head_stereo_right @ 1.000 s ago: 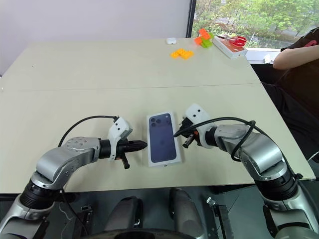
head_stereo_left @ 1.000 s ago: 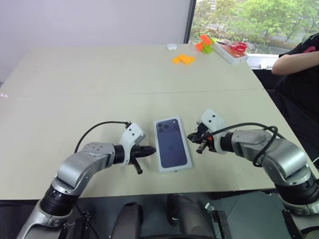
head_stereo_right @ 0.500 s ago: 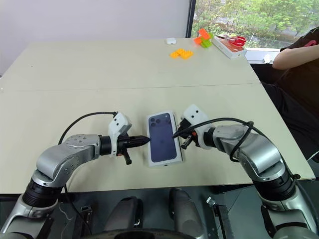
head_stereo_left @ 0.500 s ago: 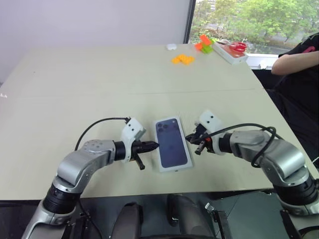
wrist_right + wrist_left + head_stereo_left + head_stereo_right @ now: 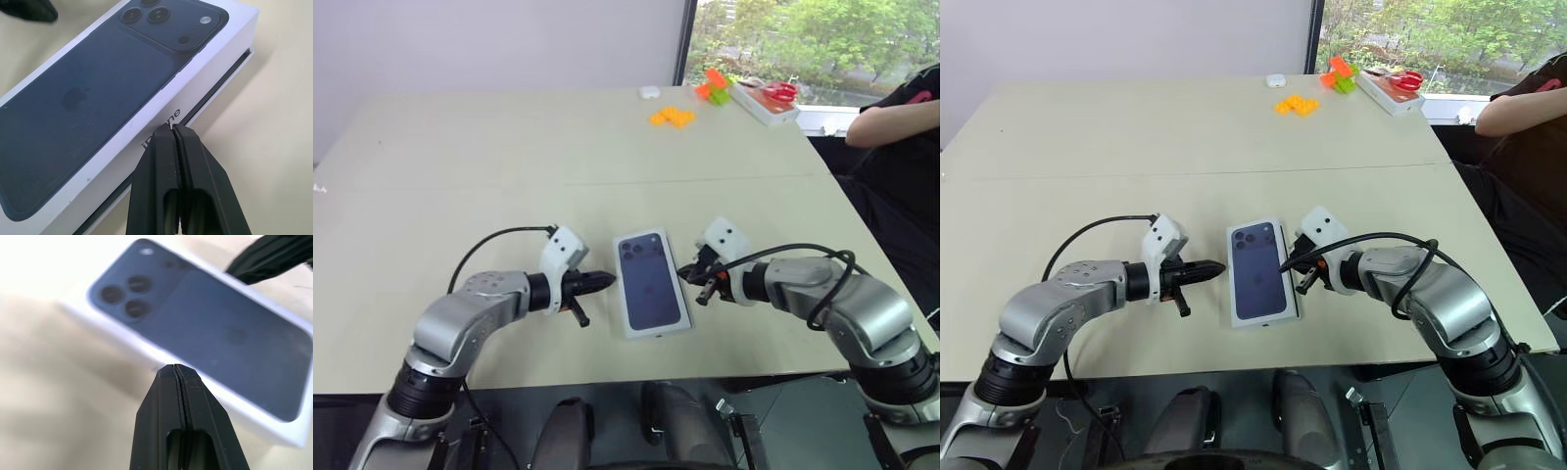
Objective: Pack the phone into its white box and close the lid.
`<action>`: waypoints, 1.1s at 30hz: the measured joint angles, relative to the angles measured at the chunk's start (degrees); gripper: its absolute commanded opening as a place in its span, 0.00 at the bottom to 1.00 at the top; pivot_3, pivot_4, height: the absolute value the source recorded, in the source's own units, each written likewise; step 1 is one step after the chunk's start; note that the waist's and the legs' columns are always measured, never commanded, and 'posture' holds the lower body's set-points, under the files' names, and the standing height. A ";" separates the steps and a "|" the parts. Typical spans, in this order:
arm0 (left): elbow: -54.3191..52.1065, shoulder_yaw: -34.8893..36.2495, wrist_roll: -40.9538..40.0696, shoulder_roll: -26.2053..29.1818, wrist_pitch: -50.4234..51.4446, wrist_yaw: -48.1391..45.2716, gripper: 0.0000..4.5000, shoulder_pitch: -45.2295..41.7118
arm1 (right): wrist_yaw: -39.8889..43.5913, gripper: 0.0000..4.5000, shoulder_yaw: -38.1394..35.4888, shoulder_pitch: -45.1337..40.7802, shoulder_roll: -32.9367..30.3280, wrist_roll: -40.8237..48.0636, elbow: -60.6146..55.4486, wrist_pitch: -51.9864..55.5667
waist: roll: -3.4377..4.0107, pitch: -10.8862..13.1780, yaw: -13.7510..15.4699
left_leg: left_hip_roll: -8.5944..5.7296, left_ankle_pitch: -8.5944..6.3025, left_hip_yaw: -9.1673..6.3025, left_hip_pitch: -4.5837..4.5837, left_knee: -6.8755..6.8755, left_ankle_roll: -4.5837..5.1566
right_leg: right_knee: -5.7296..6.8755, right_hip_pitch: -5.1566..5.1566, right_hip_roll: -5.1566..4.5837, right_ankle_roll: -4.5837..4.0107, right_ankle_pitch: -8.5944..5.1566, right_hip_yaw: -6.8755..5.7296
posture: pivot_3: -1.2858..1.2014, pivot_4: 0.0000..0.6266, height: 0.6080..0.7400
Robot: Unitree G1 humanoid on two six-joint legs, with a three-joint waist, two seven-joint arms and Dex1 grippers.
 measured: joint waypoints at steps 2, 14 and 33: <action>0.03 -0.41 0.54 0.76 -0.05 -0.15 0.00 -0.01 | -0.16 0.01 0.00 -0.01 0.00 -0.36 0.11 -0.03 | 0.00 0.00 0.04 | 0.00 0.00 0.00 -0.01 0.00 0.00 | -0.01 0.00 0.00 0.00 0.00 0.00 | 0.52 0.24 1.00; 2.44 -6.66 4.01 -3.21 -0.07 0.84 0.00 -2.09 | -0.39 0.01 -0.14 -0.02 -0.04 -1.01 0.26 0.00 | 0.00 0.00 0.02 | 0.00 0.00 0.00 0.00 -0.01 0.00 | -0.03 0.02 0.00 -0.03 -0.01 0.01 | 0.52 0.24 1.00; 1.74 -3.69 1.88 -5.63 1.10 0.62 0.00 -1.77 | -0.57 0.01 -0.88 1.24 -0.06 -1.49 0.04 1.64 | 0.00 0.00 0.03 | 0.00 0.00 -0.01 0.01 -0.02 0.00 | -0.02 0.02 0.01 -0.02 -0.01 0.00 | 0.52 0.24 1.00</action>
